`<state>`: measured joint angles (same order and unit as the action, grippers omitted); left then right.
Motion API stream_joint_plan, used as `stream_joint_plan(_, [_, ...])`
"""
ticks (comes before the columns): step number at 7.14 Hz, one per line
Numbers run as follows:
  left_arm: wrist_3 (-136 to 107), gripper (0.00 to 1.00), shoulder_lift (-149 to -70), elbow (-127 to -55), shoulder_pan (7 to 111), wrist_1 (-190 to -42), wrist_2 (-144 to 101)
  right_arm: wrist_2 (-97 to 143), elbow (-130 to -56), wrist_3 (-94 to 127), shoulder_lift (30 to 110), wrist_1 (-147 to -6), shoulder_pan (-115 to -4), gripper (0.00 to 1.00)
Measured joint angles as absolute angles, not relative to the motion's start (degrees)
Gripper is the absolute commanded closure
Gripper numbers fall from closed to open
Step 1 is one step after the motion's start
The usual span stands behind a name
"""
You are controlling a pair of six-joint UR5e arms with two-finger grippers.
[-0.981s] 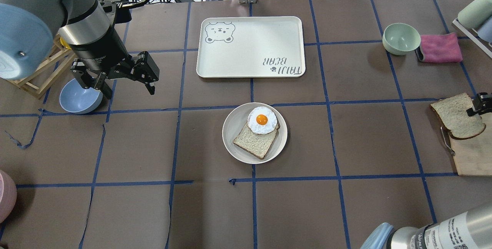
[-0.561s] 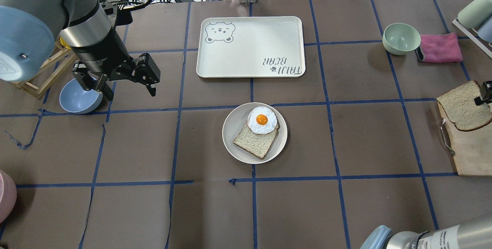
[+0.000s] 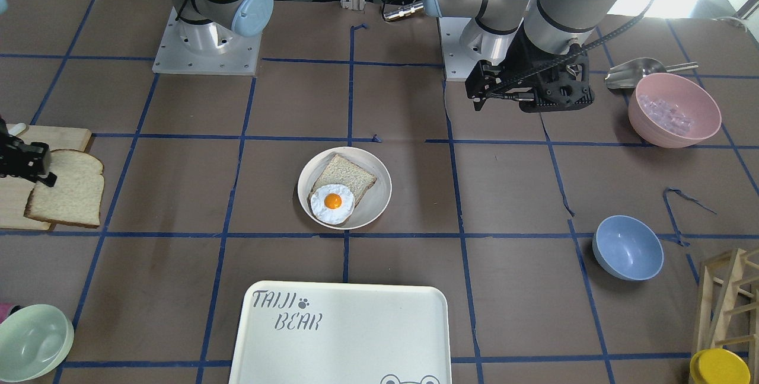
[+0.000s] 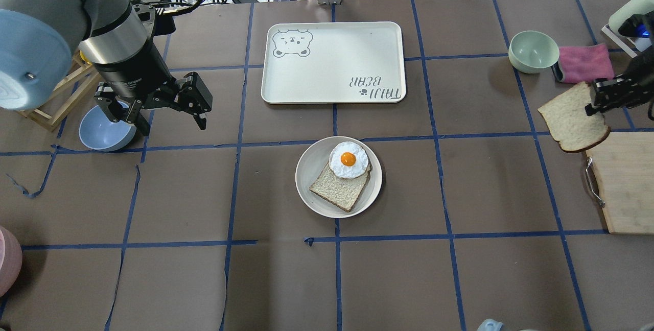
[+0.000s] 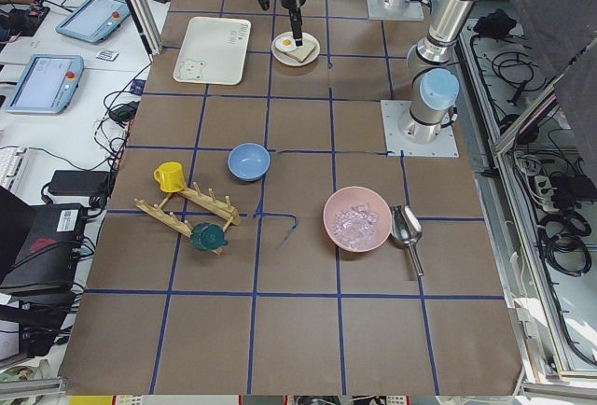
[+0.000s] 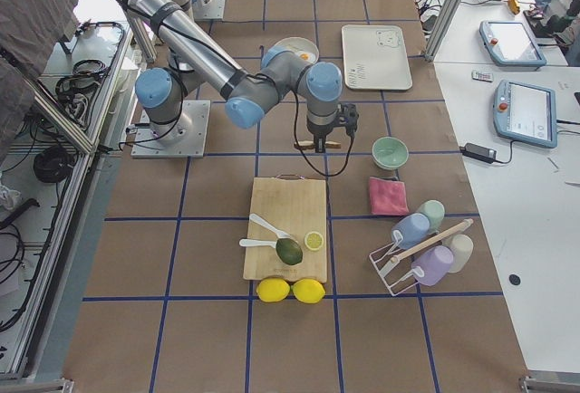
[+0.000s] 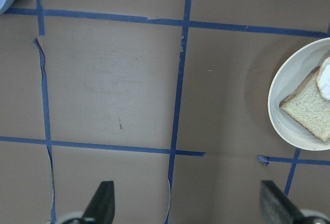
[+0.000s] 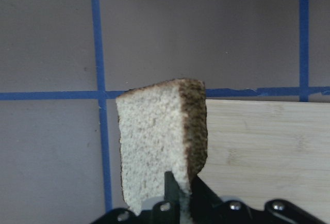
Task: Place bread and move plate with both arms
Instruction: 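Carry the bread with the right gripper and lay it over the egg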
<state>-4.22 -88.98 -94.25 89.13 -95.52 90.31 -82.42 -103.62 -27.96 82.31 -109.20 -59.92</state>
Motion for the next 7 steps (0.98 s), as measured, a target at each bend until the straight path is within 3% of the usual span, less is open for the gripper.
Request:
stream_joint_plan(4, [-4.28,0.00,-89.23,-94.36,89.20,-95.71,90.07,-74.95,-105.01,4.47,85.68,-108.41,-83.03,1.00])
stream_joint_plan(7, [-4.29,0.00,-89.21,-94.32,89.21,-95.60,89.91,-71.82,-111.58,36.21,84.22,-125.33,-101.71,1.00])
